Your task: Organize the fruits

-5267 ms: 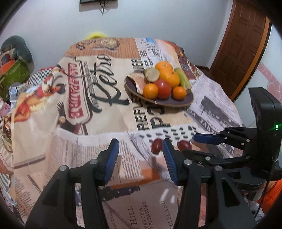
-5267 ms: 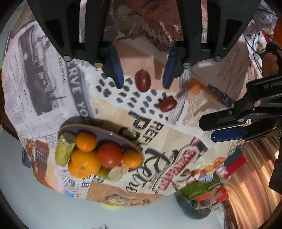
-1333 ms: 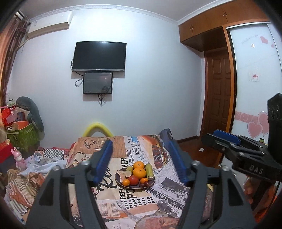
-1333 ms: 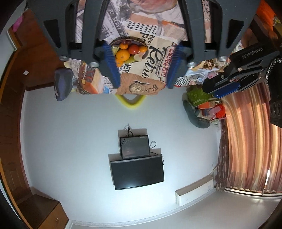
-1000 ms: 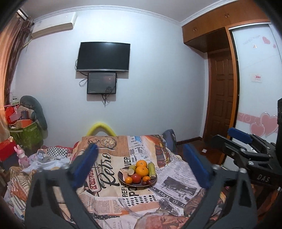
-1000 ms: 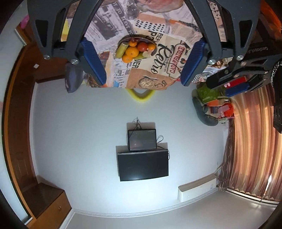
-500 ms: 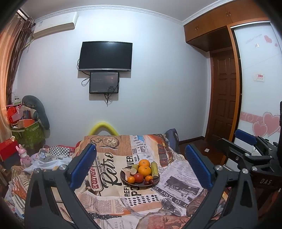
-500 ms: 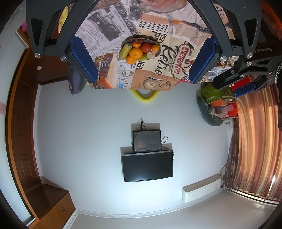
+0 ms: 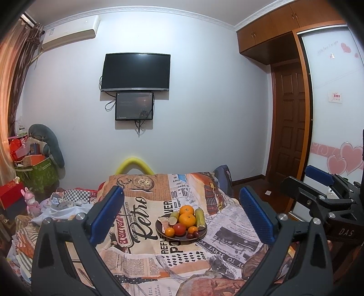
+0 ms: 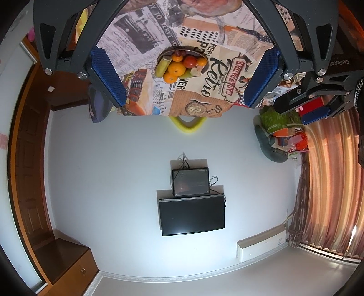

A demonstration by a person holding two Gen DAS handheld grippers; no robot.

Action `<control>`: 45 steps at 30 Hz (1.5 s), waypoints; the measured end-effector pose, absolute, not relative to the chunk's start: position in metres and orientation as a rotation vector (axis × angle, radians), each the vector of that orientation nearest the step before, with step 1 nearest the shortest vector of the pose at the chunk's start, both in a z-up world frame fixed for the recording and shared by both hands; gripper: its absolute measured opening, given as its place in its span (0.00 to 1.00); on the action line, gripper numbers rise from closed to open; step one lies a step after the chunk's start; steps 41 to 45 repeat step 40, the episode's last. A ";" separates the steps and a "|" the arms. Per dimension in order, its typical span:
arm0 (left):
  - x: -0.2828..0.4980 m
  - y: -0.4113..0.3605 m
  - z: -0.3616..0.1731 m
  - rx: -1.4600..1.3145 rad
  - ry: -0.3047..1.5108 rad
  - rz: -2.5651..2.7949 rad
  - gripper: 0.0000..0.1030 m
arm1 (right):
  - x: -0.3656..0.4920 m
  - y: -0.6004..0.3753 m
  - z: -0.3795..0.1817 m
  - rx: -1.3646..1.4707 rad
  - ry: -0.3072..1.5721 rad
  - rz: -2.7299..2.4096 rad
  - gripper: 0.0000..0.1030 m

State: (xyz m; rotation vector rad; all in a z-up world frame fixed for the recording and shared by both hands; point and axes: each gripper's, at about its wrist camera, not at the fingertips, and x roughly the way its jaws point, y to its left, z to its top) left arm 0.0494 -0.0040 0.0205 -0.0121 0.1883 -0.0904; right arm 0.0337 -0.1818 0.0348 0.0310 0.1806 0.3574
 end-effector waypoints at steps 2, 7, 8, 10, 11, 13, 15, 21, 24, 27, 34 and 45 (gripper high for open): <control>0.049 -0.004 0.020 -0.011 0.188 -0.088 1.00 | 0.033 -0.182 0.035 0.031 0.180 0.356 1.00; 0.050 -0.003 0.020 -0.011 0.188 -0.086 1.00 | 0.033 -0.182 0.037 0.029 0.178 0.354 1.00; 0.050 -0.003 0.020 -0.010 0.190 -0.087 1.00 | 0.032 -0.182 0.038 0.029 0.177 0.354 1.00; 0.049 -0.004 0.020 -0.008 0.190 -0.087 1.00 | 0.033 -0.182 0.038 0.028 0.180 0.358 1.00; 0.049 -0.003 0.020 -0.007 0.189 -0.087 1.00 | 0.032 -0.182 0.039 0.028 0.182 0.358 1.00; 0.049 -0.003 0.020 -0.008 0.190 -0.089 1.00 | 0.033 -0.182 0.039 0.027 0.182 0.358 1.00; 0.049 -0.003 0.021 -0.008 0.190 -0.092 1.00 | 0.033 -0.181 0.039 0.026 0.183 0.359 1.00; 0.049 -0.003 0.020 -0.005 0.186 -0.091 1.00 | 0.033 -0.180 0.038 0.022 0.185 0.356 1.00; 0.051 -0.002 0.020 -0.011 0.195 -0.093 1.00 | 0.034 -0.181 0.037 0.025 0.186 0.354 1.00; 0.052 -0.001 0.020 -0.017 0.199 -0.095 1.00 | 0.034 -0.181 0.037 0.023 0.185 0.354 1.00; 0.052 -0.001 0.020 -0.015 0.201 -0.105 1.00 | 0.035 -0.181 0.037 0.027 0.188 0.352 1.00; 0.052 -0.007 0.019 0.002 0.205 -0.112 1.00 | 0.036 -0.181 0.036 0.028 0.193 0.351 1.00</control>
